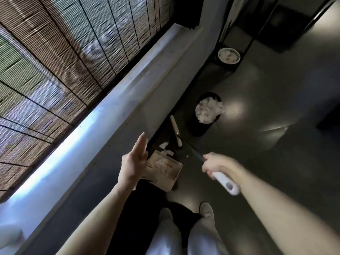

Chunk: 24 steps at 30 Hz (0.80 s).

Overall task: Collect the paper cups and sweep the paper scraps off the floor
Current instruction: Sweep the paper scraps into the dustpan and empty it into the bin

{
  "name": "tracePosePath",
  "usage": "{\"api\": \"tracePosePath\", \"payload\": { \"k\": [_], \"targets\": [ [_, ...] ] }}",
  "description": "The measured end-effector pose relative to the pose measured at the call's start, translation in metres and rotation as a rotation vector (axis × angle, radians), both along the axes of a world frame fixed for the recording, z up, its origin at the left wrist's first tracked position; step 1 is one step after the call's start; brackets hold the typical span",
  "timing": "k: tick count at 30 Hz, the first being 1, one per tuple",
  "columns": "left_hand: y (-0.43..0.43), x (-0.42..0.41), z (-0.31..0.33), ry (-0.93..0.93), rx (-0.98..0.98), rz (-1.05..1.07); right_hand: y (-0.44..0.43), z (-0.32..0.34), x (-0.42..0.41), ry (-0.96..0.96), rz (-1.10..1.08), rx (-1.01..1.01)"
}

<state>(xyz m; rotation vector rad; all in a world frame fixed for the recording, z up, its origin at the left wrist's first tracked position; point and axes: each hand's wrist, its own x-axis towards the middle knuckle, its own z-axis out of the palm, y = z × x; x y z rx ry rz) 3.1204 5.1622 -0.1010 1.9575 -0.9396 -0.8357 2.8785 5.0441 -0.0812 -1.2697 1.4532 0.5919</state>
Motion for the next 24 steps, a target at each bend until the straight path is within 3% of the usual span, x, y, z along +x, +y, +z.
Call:
{"api": "tracePosePath", "payload": {
  "k": [5,9,17,24],
  "targets": [
    [-0.013,0.012,0.006,0.052,-0.060,0.052,0.043,-0.026,0.000,0.001,-0.020,0.114],
    [-0.012,0.009,0.012,0.042,-0.067,0.016,0.042,-0.005,-0.028,-0.040,-0.176,0.227],
    [-0.016,-0.017,0.011,0.117,-0.065,-0.037,0.008,0.044,-0.060,-0.090,-0.291,0.111],
    [-0.047,-0.032,0.010,0.140,-0.084,0.020,-0.067,0.040,-0.048,-0.100,-0.308,-0.014]
  ]
}}
